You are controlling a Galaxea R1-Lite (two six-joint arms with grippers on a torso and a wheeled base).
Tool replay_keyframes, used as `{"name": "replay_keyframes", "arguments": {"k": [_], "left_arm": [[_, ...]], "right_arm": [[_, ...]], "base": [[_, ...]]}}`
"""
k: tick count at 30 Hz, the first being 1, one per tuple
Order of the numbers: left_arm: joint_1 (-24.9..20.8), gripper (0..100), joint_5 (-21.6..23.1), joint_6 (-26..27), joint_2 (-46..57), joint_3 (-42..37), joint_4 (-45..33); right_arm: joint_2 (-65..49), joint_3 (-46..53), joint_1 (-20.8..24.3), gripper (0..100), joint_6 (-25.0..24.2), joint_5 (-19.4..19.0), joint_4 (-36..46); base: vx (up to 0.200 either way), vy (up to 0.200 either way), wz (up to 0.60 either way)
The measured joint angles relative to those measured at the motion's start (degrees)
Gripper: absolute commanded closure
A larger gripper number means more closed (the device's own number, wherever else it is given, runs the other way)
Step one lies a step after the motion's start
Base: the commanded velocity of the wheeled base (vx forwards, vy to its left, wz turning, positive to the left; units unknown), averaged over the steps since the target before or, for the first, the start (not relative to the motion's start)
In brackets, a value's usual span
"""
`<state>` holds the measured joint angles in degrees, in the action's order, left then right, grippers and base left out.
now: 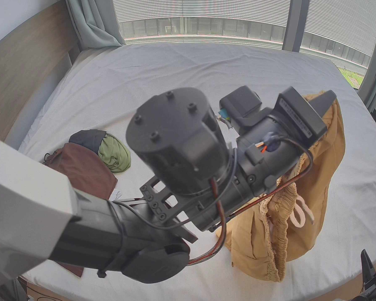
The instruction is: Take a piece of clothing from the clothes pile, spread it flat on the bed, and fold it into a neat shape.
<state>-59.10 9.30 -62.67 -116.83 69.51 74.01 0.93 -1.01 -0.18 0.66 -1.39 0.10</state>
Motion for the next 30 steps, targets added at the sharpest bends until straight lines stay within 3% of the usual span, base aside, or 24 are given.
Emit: {"name": "replay_keyframes", "arguments": {"k": [10, 19, 30], "left_arm": [[6.68, 100, -0.17, 2.51, 3.72, -14.31, 2.79], [15.75, 100, 3.50, 7.36, 4.07, -30.51, 14.40], [19.77, 100, 3.96, 8.13, 3.30, -35.58, 14.86]], "right_arm": [[0.00, 0.00, 0.00, 0, -0.01, 0.00, -0.02], [0.00, 0.00, 0.00, 0, -0.01, 0.02, -0.02], [0.00, 0.00, 0.00, 0, 0.00, 0.00, -0.02]], "base": [[0.000, 0.000, 0.00], [0.000, 0.000, 0.00], [0.000, 0.000, 0.00]]}}
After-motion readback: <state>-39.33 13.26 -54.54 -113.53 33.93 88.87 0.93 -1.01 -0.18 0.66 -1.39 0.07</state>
